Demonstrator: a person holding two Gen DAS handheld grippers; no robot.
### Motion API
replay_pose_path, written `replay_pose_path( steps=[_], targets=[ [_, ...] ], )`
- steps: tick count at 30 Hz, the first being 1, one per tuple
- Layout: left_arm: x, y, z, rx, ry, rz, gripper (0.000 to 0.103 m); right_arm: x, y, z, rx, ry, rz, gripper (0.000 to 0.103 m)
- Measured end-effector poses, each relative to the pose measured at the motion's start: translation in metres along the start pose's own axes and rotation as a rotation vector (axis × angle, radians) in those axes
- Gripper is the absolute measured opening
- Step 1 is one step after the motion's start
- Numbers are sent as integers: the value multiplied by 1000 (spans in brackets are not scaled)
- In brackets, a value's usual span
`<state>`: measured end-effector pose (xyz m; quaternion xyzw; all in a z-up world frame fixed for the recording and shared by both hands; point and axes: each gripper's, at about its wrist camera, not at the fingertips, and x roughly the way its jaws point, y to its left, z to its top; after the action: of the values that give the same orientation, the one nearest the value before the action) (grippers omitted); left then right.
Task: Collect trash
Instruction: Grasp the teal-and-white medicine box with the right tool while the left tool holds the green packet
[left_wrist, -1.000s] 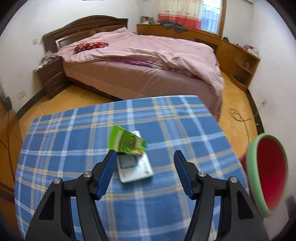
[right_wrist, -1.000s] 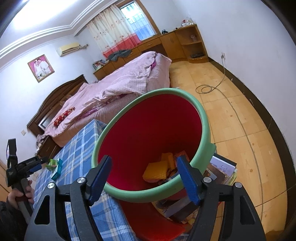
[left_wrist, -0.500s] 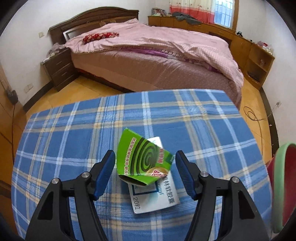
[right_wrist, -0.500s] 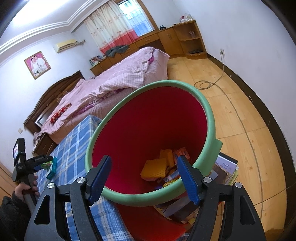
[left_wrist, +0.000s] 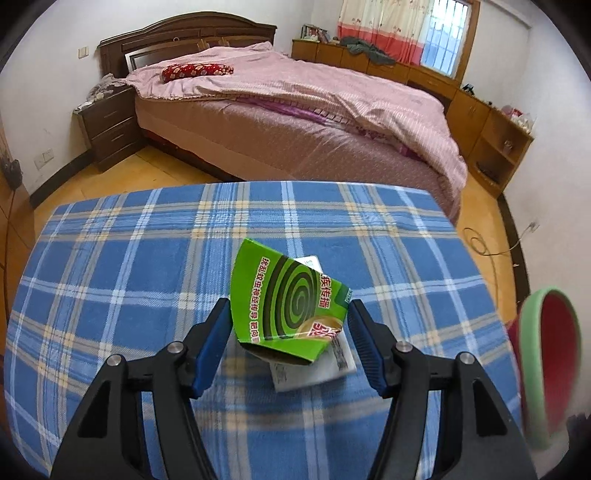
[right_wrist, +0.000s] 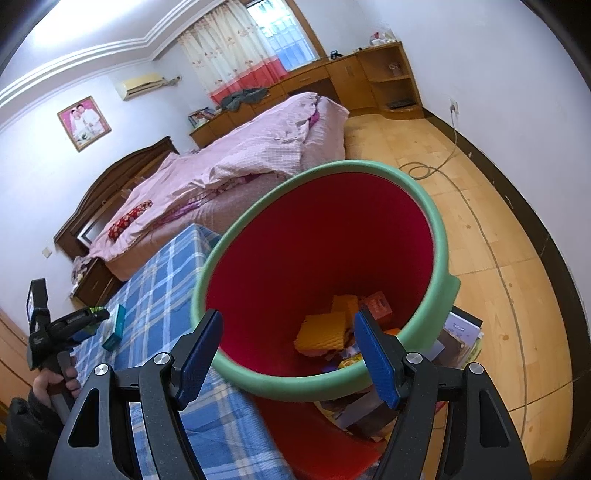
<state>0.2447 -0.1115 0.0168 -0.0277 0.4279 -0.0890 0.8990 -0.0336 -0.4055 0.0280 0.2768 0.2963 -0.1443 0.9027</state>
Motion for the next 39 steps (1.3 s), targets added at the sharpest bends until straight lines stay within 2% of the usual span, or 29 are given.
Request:
replay_pose_path(
  steps=[6, 13, 16, 19, 30, 39],
  targets=[
    [-32, 20, -11, 13, -31, 12, 64, -3, 27, 3, -52, 3, 38, 75],
    [-53, 64, -24, -22, -50, 80, 64, 3, 76, 3, -131, 35, 91, 75],
    [-56, 83, -30, -57, -62, 138, 64, 10, 99, 1, -165, 51, 112, 75],
    [-53, 103, -35, -108, -65, 152, 64, 19, 123, -3, -204, 76, 132, 75],
    [-40, 142, -55, -236, -99, 186, 64, 82, 218, -34, -384, 180, 190, 74],
    [-35, 154, -60, -268, -78, 178, 64, 136, 261, -51, -442, 245, 169, 74]
  ],
)
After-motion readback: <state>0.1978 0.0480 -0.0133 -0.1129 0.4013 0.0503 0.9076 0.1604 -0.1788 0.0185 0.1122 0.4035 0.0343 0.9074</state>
